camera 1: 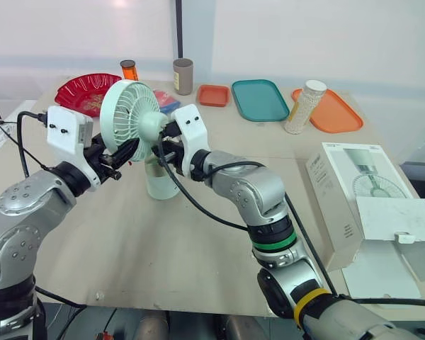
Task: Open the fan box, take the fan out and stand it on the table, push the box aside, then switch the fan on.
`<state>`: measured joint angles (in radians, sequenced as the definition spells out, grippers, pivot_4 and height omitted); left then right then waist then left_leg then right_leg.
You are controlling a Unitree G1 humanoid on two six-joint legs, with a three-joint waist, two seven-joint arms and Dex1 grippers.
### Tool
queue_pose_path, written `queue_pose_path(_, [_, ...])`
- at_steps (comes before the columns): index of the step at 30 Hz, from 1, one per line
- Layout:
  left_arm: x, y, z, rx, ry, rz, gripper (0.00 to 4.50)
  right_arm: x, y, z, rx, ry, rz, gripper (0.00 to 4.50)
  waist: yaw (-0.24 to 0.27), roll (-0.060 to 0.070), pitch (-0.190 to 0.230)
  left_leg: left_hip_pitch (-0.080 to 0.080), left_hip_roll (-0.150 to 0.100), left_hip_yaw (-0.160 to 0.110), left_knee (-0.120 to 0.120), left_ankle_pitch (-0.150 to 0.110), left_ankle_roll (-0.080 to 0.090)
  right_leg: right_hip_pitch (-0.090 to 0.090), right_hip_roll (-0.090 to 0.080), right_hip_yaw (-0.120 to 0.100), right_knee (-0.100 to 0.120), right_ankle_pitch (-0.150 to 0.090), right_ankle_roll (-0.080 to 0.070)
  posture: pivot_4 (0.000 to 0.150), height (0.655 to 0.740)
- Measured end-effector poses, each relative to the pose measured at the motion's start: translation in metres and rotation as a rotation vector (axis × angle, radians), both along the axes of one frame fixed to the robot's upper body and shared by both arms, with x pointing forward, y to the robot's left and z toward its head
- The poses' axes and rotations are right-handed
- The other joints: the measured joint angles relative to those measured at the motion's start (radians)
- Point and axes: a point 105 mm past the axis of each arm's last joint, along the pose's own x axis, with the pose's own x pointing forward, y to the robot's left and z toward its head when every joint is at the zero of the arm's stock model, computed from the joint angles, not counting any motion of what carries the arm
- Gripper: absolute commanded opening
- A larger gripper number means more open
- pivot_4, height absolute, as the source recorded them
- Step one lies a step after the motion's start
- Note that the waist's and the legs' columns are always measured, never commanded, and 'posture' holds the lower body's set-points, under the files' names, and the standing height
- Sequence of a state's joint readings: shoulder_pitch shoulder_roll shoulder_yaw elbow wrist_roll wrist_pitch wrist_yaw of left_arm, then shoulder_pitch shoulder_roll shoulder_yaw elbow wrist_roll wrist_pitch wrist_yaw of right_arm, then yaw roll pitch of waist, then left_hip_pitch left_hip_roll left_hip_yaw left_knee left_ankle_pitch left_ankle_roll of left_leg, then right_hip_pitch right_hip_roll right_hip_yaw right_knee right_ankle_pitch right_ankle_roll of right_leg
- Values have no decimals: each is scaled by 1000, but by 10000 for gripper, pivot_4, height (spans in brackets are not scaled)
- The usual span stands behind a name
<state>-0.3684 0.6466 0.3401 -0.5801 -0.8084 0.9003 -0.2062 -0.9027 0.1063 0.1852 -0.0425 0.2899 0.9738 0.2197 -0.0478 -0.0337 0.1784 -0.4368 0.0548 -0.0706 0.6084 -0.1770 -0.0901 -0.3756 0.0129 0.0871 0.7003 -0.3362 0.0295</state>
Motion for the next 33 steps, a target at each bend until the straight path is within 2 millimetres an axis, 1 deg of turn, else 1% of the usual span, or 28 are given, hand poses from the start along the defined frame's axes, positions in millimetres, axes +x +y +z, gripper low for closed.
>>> queue_pose_path(2, [-3,-1,6,0,-34,-3,40065,0,0,-5,-16,19,0,2879,0,0,0,0,0,0,0,0,0,0,0,0,0,0,0,1500,7400])
queue_pose_path(3, [-5,-2,9,0,-51,-7,44142,0,0,-5,-17,21,0,2879,0,0,0,0,0,0,0,0,0,0,0,0,0,0,0,1500,7400])
queue_pose_path(4, [-5,-3,10,0,-59,-10,44726,0,0,-5,-17,21,0,2879,0,0,0,0,0,0,0,0,0,0,0,0,0,0,0,1500,7400])
queue_pose_path(10, [-8,-2,12,-3,-66,-12,44726,0,0,-6,-18,23,0,2879,0,0,0,0,0,-1,0,0,0,0,0,-1,0,0,0,1500,7400])
queue_pose_path(13, [-12,1,16,15,-77,-13,44726,0,0,-6,-18,22,2,2879,0,0,0,0,0,0,0,0,0,0,0,-1,0,0,0,1500,7400])
queue_pose_path(18, [-25,19,23,62,-64,11,44726,0,-1,-6,-20,22,1,2879,-1,0,0,0,1,-1,0,0,0,0,0,-2,0,0,0,1500,7400])
queue_pose_path(23, [-37,31,38,85,-75,22,44726,1,-3,-7,-22,20,2,2879,0,0,0,1,0,-1,0,0,-1,1,0,-3,0,0,-1,1500,7400])
queue_pose_path(24, [-40,36,38,109,-63,31,44726,0,-3,-7,-20,19,5,2879,0,0,0,1,0,-1,0,0,-1,1,0,-3,0,0,-1,1500,7400])
queue_pose_path(25, [-44,45,33,124,-35,50,44726,0,-4,-7,-21,18,7,2879,0,0,0,1,1,-1,-1,0,-1,0,0,-3,0,0,-1,1500,7400])
queue_pose_path(27, [-45,47,30,133,-21,51,44726,0,-4,-7,-20,18,7,2879,0,0,0,1,1,-1,-1,1,-1,0,0,-3,0,0,-1,1500,7400])
queue_pose_path(29, [-45,54,24,158,-1,68,44726,1,-5,-7,-22,15,6,2879,-1,0,0,1,1,-1,-2,1,-1,0,0,-3,0,0,-2,1500,7400])
queue_pose_path(30, [-45,61,21,168,14,87,44726,0,-6,-7,-20,13,6,2879,-1,1,1,1,1,-1,-3,1,-2,-1,0,-3,0,0,-2,1500,7400])
queue_pose_path(31, [-44,78,16,177,22,140,44726,1,-11,-7,-22,5,5,2879,0,1,1,1,1,-1,-4,2,-4,-1,0,-3,0,0,-2,1500,7400])
queue_pose_path(32, [-43,82,15,175,26,153,44726,1,-12,-6,-24,2,3,2879,0,1,1,1,1,-1,-4,2,-4,-2,0,-3,0,0,-2,1500,7400])
queue_pose_path(33, [-41,91,13,173,30,185,44726,2,-15,-6,-26,-3,-3,2879,1,1,1,1,1,-1,-4,3,-4,-2,0,-4,0,0,-3,1500,7400])
